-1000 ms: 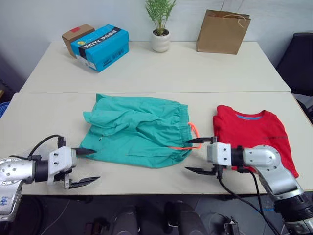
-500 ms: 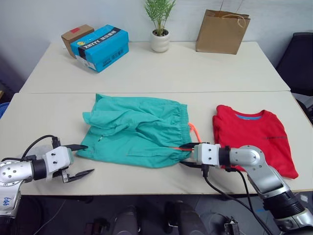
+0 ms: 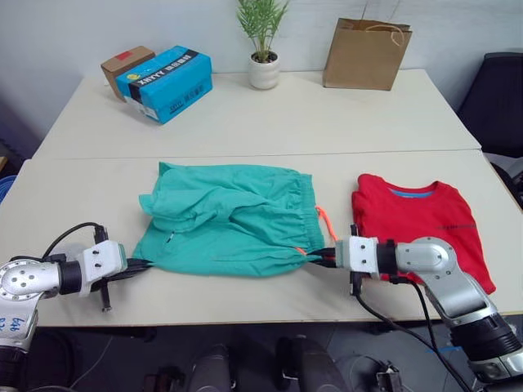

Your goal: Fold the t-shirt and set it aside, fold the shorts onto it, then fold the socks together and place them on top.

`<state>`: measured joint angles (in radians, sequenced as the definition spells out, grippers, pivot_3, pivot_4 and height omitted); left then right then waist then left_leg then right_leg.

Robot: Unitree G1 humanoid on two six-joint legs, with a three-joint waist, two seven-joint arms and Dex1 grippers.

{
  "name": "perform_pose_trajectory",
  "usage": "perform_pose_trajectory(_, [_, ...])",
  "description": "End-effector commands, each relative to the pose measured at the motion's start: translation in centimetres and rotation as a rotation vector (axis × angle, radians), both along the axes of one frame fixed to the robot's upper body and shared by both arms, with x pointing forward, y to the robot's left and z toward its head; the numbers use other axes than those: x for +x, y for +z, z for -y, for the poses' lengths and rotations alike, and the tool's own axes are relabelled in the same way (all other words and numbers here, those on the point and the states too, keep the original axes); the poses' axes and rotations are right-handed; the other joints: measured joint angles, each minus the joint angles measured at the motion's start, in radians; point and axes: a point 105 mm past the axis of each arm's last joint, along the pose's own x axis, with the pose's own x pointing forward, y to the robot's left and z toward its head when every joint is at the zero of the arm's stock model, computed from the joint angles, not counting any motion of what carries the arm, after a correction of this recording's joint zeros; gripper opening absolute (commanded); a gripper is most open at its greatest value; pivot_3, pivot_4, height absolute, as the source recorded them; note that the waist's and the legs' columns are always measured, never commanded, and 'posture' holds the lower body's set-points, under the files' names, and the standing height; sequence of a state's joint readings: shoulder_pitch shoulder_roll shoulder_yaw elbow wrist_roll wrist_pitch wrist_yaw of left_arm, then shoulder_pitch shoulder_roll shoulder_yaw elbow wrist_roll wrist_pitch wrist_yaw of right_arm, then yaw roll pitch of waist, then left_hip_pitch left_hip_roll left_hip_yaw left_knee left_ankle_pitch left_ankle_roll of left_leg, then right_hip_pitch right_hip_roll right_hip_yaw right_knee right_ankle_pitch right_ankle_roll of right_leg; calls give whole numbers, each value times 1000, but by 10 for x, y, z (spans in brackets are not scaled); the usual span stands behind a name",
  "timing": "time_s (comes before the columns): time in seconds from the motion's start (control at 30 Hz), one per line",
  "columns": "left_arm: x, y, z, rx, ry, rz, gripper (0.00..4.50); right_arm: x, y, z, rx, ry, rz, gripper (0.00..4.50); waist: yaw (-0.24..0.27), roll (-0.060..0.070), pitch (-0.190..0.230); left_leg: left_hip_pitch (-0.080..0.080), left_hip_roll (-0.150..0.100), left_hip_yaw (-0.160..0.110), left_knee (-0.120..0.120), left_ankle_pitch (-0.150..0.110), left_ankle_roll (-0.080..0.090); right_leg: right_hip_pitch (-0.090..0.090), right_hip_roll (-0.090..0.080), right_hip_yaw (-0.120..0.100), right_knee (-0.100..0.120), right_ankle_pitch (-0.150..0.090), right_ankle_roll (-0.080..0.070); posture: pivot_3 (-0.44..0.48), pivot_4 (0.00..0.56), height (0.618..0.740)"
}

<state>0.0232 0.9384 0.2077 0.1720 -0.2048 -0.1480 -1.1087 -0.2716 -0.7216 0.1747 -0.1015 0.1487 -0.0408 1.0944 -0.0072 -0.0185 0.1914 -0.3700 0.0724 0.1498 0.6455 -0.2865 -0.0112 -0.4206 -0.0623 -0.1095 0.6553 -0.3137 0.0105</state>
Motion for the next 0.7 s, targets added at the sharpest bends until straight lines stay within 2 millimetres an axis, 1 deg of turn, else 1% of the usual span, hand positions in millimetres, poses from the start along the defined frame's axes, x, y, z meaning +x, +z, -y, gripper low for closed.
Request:
perform_pose_trajectory(0.03, [-19, -3, 2, -15, -10, -153, 12, 5, 28, 0, 177, -69, -60, 0, -6, -1, 0, -1, 1, 0, 0, 0, 0, 0, 0, 0, 0, 0, 0, 0, 150, 740])
perform_pose_trajectory(0.1, [-24, 7, 8, -83, -1, -180, 12, 1, 28, 2, 157, -42, -81, 0, -12, -1, 0, -1, 1, 1, -1, -1, -1, -2, 0, 1, 0, 0, 0, 0, 150, 740])
perform_pose_trajectory(0.13, [-29, 14, 12, -127, -9, -209, 12, -3, 28, 3, 155, -11, -98, 0, -15, -1, 0, -2, 1, 1, -1, -1, -1, -3, 0, 1, 0, 0, 0, 0, 150, 740])
perform_pose_trajectory(0.2, [-38, 22, 17, -168, -24, -263, 12, -10, 28, 3, 164, 31, -123, 0, -20, -3, 1, -6, 1, 1, 0, -2, -1, -6, 0, 0, 0, 0, 0, 0, 150, 740])
perform_pose_trajectory(0.23, [-52, 25, 19, -178, -32, -363, 12, -25, 28, 2, 170, 115, -188, 0, -22, -4, 2, -6, 1, 1, 0, -2, -1, -6, 0, 0, 0, 0, 0, 0, 150, 740])
perform_pose_trajectory(0.3, [-76, 30, 23, -185, -38, -535, 12, -47, 25, 2, 163, 211, -291, 0, -23, -9, 4, -7, 1, 1, 0, -1, -1, -7, 1, 0, 0, 0, 0, 0, 150, 740])
perform_pose_trajectory(0.37, [-95, 36, 27, -188, -42, -678, 12, -60, 12, 5, 106, 237, -387, 0, -23, -9, 4, -6, 1, 1, 0, -2, -2, -7, 1, 0, 0, -1, -1, 0, 150, 740])
perform_pose_trajectory(0.4, [-100, 39, 29, -191, -40, -721, 12, -63, 7, 7, 73, 240, -411, 0, -21, -9, 4, -6, 1, 1, 0, -2, -2, -7, 1, 0, -1, -1, -1, 0, 150, 740])
perform_pose_trajectory(0.43, [-101, 41, 31, -199, -33, -737, 12, -65, 3, 9, 45, 240, -431, 0, -21, -8, 4, -6, 1, 1, 0, -2, -2, -6, 1, 0, -1, -1, -1, 0, 150, 740])
perform_pose_trajectory(0.5, [-96, 45, 34, -222, -15, -723, 12, -63, 1, 10, 33, 229, -440, 0, -20, -8, 5, -6, 1, 1, 1, -2, -2, -6, 1, 1, -2, -1, -1, 0, 150, 740])
perform_pose_trajectory(0.57, [-86, 50, 37, -257, -7, -668, 12, -58, 4, 10, 43, 217, -426, 0, -19, -8, 5, -6, 1, 1, 1, -4, -6, -6, 1, 1, -2, -2, -3, 0, 150, 740])
perform_pose_trajectory(0.63, [-67, 59, 42, -316, -11, -544, 12, -51, 9, 11, 47, 223, -381, 0, -18, -8, 5, -6, 0, 1, 1, -3, -7, -7, 1, 1, -2, -2, -3, 0, 150, 740])
perform_pose_trajectory(0.67, [-52, 68, 44, -363, -10, -446, 12, -43, 27, 6, 115, 294, -233, 0, -18, -8, 5, -6, 0, 0, 1, -3, -7, -7, 1, 1, -2, -2, -3, 0, 150, 740])
perform_pose_trajectory(0.7, [-29, 83, 44, -437, 14, -309, 12, -24, 43, 6, 133, 285, -78, 0, -18, -9, 5, -6, 0, 0, 1, -3, -6, -6, 1, 2, -2, -2, -3, 0, 150, 740])
